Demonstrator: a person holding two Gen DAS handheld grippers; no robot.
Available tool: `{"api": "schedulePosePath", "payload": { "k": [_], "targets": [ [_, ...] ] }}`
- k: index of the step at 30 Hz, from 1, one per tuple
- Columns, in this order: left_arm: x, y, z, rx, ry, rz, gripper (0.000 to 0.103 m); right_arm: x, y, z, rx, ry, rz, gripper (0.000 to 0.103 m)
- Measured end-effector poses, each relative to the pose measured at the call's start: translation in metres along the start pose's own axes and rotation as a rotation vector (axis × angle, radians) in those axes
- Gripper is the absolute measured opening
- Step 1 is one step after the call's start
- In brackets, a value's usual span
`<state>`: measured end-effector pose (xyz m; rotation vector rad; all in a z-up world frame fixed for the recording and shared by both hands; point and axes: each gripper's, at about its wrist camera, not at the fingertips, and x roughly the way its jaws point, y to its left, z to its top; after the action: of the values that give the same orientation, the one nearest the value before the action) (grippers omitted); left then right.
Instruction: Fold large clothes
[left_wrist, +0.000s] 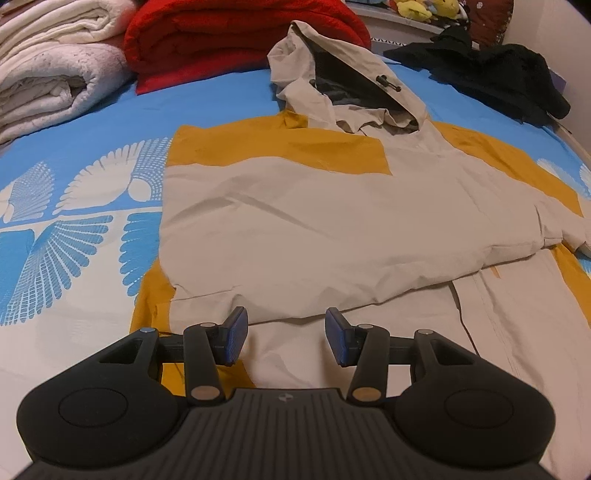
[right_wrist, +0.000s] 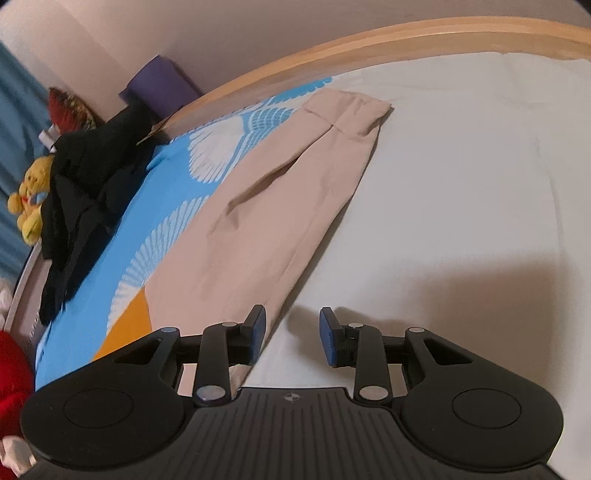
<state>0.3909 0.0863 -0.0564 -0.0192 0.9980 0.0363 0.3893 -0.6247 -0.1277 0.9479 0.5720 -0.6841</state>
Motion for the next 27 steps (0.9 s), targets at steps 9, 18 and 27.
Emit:
{"api": "schedulePosePath", "payload": {
  "k": [9,18,27],
  "targets": [
    [-0.011,-0.001,0.007,0.003,-0.025,0.000,0.051,0.029,0.004,0.008,0.095,-0.062,0.012,0.036],
    [-0.045,0.018,0.017,-0.043,-0.090,-0.019,0.051,0.010,0.099,0.017,-0.156,-0.255,-0.155,0.000],
    [-0.073,0.059,0.024,-0.126,-0.127,-0.040,0.051,-0.151,0.303,-0.177,-1.040,-0.349,0.384,0.000]
  ]
}}
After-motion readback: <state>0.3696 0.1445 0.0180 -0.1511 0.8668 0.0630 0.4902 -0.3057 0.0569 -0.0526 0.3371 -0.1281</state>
